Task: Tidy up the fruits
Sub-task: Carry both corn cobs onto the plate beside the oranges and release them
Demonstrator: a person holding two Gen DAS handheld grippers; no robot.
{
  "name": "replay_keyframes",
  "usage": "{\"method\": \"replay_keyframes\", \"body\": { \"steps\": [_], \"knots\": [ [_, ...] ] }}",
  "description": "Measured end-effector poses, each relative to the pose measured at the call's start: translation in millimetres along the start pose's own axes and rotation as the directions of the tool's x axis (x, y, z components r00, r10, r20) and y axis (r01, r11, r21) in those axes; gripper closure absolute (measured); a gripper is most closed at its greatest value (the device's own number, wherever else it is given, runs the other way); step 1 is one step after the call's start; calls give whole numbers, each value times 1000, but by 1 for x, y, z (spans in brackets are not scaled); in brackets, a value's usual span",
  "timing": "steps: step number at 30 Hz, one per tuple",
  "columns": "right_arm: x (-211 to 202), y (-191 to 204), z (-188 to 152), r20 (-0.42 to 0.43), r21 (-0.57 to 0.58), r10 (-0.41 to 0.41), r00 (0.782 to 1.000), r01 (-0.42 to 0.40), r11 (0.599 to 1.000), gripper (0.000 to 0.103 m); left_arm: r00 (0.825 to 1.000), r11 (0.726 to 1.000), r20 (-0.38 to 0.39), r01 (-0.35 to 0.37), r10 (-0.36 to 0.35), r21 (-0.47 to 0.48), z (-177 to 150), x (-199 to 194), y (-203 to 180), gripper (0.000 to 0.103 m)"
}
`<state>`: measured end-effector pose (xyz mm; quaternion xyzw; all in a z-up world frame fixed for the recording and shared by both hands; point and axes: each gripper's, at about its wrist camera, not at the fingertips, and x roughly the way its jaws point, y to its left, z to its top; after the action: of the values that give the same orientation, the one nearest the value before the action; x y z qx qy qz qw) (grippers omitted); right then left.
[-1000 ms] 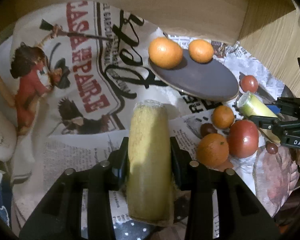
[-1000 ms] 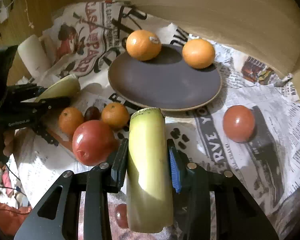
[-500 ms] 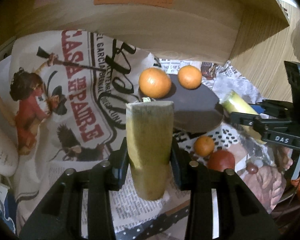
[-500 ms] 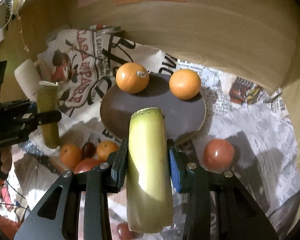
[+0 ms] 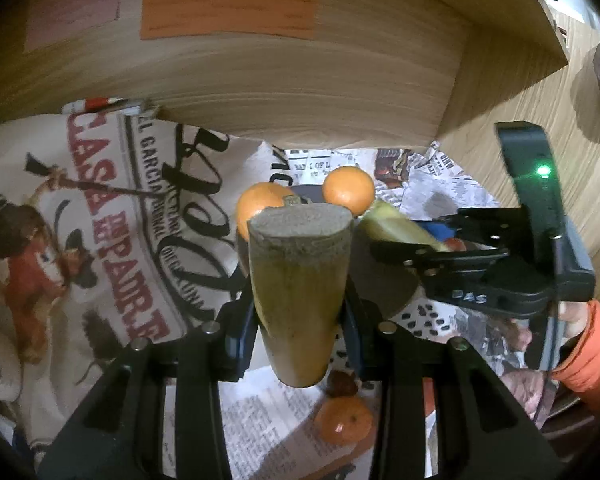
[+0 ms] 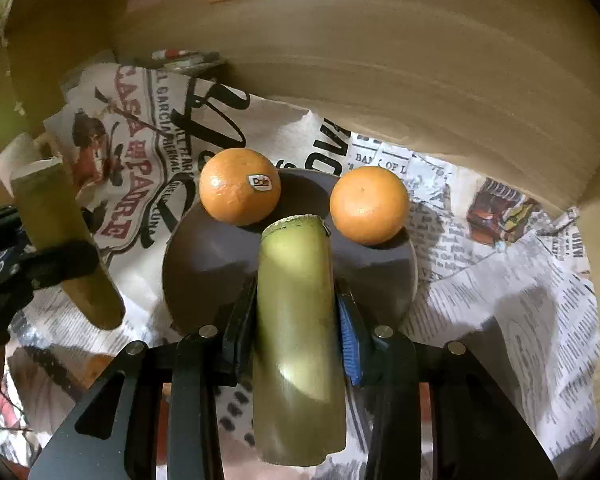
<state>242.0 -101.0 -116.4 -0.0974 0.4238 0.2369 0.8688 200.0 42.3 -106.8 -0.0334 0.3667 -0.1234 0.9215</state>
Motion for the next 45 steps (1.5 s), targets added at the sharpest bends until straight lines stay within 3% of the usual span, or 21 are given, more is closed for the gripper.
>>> {"method": "replay_keyframes", "body": {
  "steps": [22, 24, 25, 31, 36, 45],
  "knots": [
    [72, -11, 29, -143, 2, -3, 990, 3, 1000, 69, 993, 996, -83, 81, -84, -38, 30, 66, 2, 68],
    [66, -11, 30, -132, 1, -5, 991, 6, 1000, 65, 994, 997, -69, 82, -82, -15, 34, 64, -3, 78],
    [64, -12, 30, -132, -1, -7, 991, 7, 1000, 63, 995, 997, -69, 78, -78, 7, 36, 65, -7, 103],
    [39, -23, 17, -106, 29, 19, 994, -17, 999, 57, 990, 997, -120, 71, -69, 7, 33, 77, -5, 103],
    [6, -23, 6, -58, 11, -2, 998, 3, 1000, 57, 992, 998, -113, 60, -62, -24, 28, 71, 3, 101],
    [-51, -14, -9, 57, -2, -35, 998, 35, 999, 51, 998, 1000, -66, 8, -9, -15, 13, 29, 3, 78]
  ]
}}
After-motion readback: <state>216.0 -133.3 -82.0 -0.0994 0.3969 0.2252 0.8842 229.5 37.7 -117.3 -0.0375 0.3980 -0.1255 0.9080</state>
